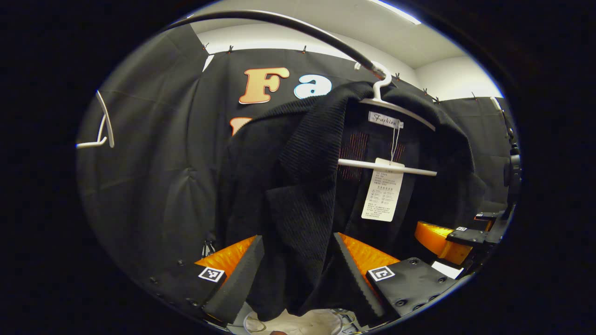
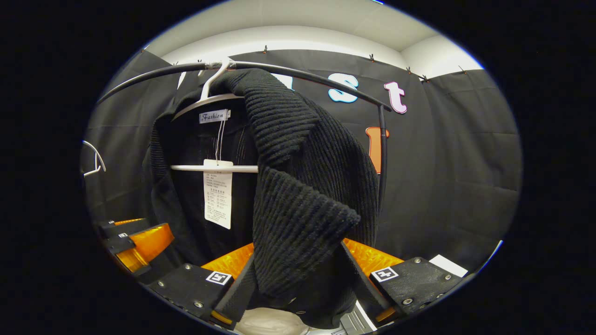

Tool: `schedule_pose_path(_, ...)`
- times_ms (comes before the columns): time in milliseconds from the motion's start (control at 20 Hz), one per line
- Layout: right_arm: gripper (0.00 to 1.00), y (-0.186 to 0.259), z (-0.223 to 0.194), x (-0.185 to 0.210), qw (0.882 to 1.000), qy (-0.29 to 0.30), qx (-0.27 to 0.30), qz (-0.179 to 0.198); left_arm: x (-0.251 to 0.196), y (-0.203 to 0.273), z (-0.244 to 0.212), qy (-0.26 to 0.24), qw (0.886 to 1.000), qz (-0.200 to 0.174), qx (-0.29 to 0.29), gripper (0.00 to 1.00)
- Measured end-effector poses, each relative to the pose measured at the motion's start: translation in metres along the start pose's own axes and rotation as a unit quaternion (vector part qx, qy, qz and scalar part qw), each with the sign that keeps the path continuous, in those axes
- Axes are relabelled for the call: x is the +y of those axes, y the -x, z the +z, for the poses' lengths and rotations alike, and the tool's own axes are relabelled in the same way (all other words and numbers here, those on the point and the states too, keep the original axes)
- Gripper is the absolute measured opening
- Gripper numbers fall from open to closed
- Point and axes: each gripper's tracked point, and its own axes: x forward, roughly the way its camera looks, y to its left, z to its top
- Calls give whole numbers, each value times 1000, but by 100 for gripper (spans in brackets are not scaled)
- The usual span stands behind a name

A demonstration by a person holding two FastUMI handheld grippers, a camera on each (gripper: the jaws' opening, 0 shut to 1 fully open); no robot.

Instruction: Grasp the clothes on the hanger with both hands and then place them into the laundry hamper below.

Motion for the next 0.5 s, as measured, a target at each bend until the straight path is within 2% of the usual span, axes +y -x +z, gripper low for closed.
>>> schedule_pose_path(50,93,-1,0,0,1000,0,1,0,0,-7,-5,-1,1000,2,5,99)
schedule_pose_path(200,92,-4,-1,-1,1000,1,1,-1,0,-28,-16,-2,1000,10,16,94)
schedule_pose_path(300,92,-5,-3,-1,1000,2,2,-3,2,-38,-19,-5,1000,18,15,99)
schedule_pose_path(400,95,-5,-4,-1,1000,2,2,-4,6,-46,-21,-9,1000,27,12,96)
schedule_pose_path(500,85,-6,-6,1,1000,3,3,-1,5,-52,-22,-10,1000,20,14,96)
